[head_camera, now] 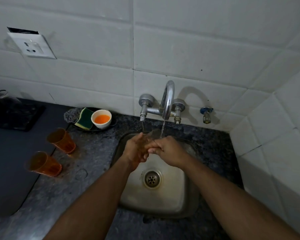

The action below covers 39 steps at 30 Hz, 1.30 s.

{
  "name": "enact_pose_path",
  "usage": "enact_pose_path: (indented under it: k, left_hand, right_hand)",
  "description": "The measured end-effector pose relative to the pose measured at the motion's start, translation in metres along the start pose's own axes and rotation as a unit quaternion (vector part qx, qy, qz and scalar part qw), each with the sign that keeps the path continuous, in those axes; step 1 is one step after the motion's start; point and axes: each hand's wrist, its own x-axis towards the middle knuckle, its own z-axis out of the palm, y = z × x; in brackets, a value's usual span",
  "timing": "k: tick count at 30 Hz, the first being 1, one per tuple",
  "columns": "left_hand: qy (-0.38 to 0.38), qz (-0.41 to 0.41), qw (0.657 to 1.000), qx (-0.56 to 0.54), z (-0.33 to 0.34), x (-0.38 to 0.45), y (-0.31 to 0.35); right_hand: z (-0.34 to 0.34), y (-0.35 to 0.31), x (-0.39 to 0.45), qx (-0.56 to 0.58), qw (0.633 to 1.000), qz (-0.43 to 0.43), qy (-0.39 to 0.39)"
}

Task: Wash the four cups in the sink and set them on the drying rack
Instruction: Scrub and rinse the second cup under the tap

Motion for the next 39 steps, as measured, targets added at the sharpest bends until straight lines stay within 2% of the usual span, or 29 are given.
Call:
enact_pose_path:
  k: [2, 4, 7, 8, 10, 12, 14, 15, 16, 18, 19, 21, 22, 24, 26, 27, 28, 29, 30, 31, 32, 33, 34, 36, 38, 39]
  left_hand:
    - [-0.005, 0.018, 0.999, -0.044, -0.002, 0.002, -0.001]
    - [-0.011, 0.034, 0.997, -0.064, -0.005, 0.003, -0.002]
    - [-0.011, -0.003, 1.0, 0.019, -0.01, -0.001, -0.002]
    - [-0.01, -0.017, 0.998, 0.054, -0.009, -0.002, -0.002]
    - [-0.017, -0.019, 0.998, 0.053, -0.005, -0.006, -0.002]
    - [-0.029, 0.01, 0.999, -0.037, 0.001, -0.003, -0.002]
    - [-0.025, 0.04, 0.994, -0.097, 0.004, 0.001, -0.001]
    - [-0.019, 0.044, 0.994, -0.094, 0.004, 0.002, 0.0]
    - [-0.014, 0.033, 0.996, -0.077, 0.003, 0.003, 0.0]
    - [-0.019, -0.006, 1.0, -0.016, -0.001, 0.003, 0.001]
    - [-0.025, -0.017, 0.999, 0.015, -0.001, 0.002, 0.001]
    - [-0.03, -0.006, 0.999, 0.024, 0.001, 0.003, -0.001]
    - [-0.026, 0.011, 1.0, -0.007, 0.004, 0.004, -0.003]
    - [-0.016, 0.047, 0.995, -0.086, 0.01, 0.006, -0.005]
    - [0.011, 0.066, 0.992, -0.104, 0.012, 0.007, -0.007]
    - [0.029, 0.061, 0.994, -0.086, 0.012, 0.007, -0.007]
    - [0.046, 0.044, 0.996, -0.064, 0.012, 0.007, -0.007]
    - [0.061, 0.018, 0.997, -0.039, 0.01, 0.008, -0.007]
    - [0.069, -0.013, 0.997, -0.014, 0.009, 0.006, -0.006]
    - [0.066, -0.044, 0.997, 0.004, 0.008, 0.005, -0.006]
    - [0.054, -0.07, 0.996, 0.021, 0.007, 0.004, -0.004]
    - [0.039, -0.082, 0.995, 0.032, 0.006, 0.005, -0.004]
    - [0.023, -0.078, 0.996, 0.033, 0.007, 0.004, -0.002]
    - [-0.001, -0.021, 1.0, -0.007, 0.011, 0.009, -0.001]
    - [-0.008, 0.046, 0.996, -0.077, 0.015, 0.013, -0.005]
    - [0.003, 0.059, 0.993, -0.098, 0.016, 0.014, -0.006]
  right_hand:
    - [0.002, -0.003, 0.002, 0.023, 0.999, 0.009, 0.02]
    - [0.002, -0.005, 0.001, 0.012, 1.0, -0.006, -0.005]
    - [-0.006, 0.003, 0.002, -0.137, 0.987, -0.019, -0.076]
    - [-0.01, 0.003, 0.003, -0.149, 0.986, -0.009, -0.081]
    - [-0.011, 0.002, 0.004, -0.084, 0.994, 0.014, -0.066]
    - [-0.006, -0.004, 0.007, 0.005, 0.998, 0.058, -0.04]
    - [-0.001, -0.01, 0.007, 0.027, 0.997, 0.065, -0.033]
    - [0.0, -0.01, 0.008, -0.007, 0.998, 0.045, -0.04]
    - [-0.001, -0.009, 0.009, -0.09, 0.994, 0.029, -0.056]
    - [-0.008, -0.007, 0.009, -0.255, 0.962, 0.03, -0.088]
    - [-0.01, -0.006, 0.01, -0.278, 0.956, 0.037, -0.091]
    - [-0.012, -0.006, 0.01, -0.17, 0.98, 0.053, -0.084]
    - [-0.012, -0.01, 0.01, -0.079, 0.992, 0.062, -0.07]
    - [-0.009, -0.016, 0.009, 0.058, 0.992, 0.097, -0.053]
    - [-0.002, -0.018, 0.008, 0.07, 0.992, 0.099, -0.038]
    - [0.001, -0.018, 0.006, 0.025, 0.996, 0.078, -0.033]
    - [0.0, -0.017, 0.004, -0.065, 0.995, 0.052, -0.045]
    - [-0.003, -0.017, 0.003, -0.191, 0.979, 0.024, -0.068]
    - [-0.007, -0.017, 0.002, -0.306, 0.947, -0.002, -0.097]
    - [-0.011, -0.014, 0.002, -0.383, 0.915, -0.017, -0.124]
    - [-0.015, -0.01, 0.003, -0.414, 0.9, -0.022, -0.137]
    - [-0.017, -0.007, 0.004, -0.403, 0.905, -0.016, -0.138]
    - [-0.02, -0.007, 0.005, -0.357, 0.925, -0.002, -0.131]
    - [-0.017, -0.009, 0.006, -0.187, 0.978, 0.024, -0.088]
    - [-0.009, -0.018, 0.006, -0.052, 0.996, 0.039, -0.056]
    - [-0.005, -0.022, 0.006, -0.044, 0.997, 0.032, -0.051]
